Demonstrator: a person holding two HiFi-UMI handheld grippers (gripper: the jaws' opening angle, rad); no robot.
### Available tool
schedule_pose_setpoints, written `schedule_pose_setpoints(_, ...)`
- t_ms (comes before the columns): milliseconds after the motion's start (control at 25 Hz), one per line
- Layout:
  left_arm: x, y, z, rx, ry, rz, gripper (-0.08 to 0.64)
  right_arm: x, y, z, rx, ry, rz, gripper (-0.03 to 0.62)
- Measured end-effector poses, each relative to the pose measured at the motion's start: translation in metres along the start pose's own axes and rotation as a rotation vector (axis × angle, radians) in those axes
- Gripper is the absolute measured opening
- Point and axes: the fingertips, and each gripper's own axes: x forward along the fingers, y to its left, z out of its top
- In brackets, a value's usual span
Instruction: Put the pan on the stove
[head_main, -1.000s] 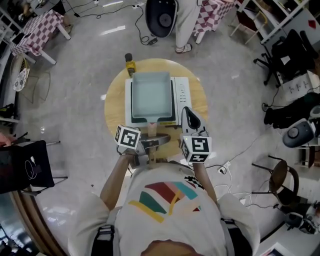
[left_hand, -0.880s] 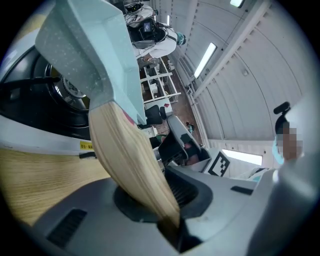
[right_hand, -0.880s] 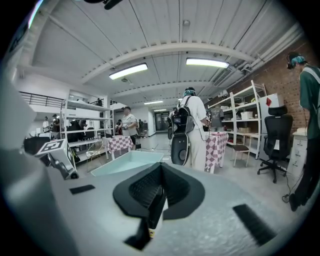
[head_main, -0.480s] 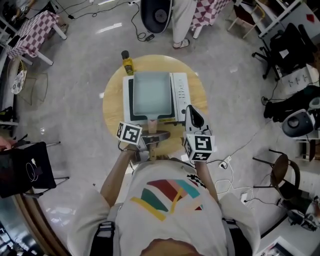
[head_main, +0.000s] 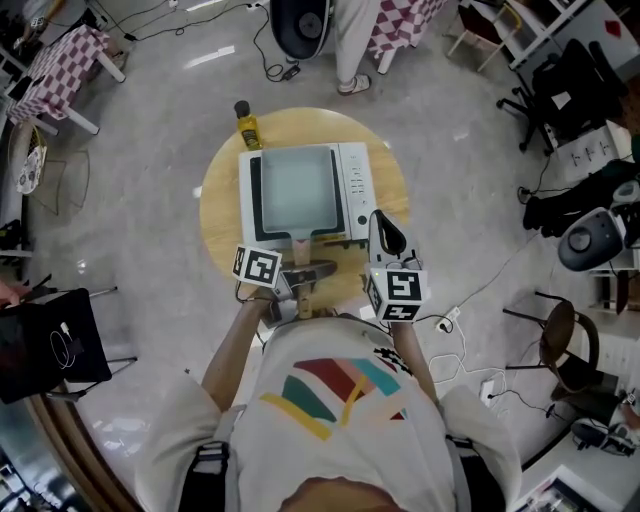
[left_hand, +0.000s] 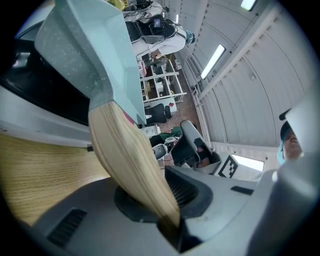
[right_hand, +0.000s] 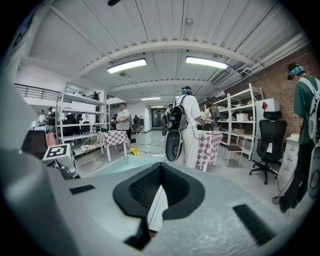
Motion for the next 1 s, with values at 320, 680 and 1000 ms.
schedule_pose_setpoints(320,0.005,0.007,-0.001,0.005,-0.014,0.012,0.025,0.001,0.009,-0.001,0.001,0.002,0.035,-0.005)
schedule_pose_setpoints(680,0.007,0.016,0.003,0.012,-0.041,0.019,0.023,-0.002,0.009,-0.006,0.004,0.012,0.029,-0.006)
schedule_pose_setpoints(1000,0.010,0.016,0.006,0.001,-0.036,0.006,0.025,-0.003,0.014,-0.008,0.002,0.019,0.038,-0.005)
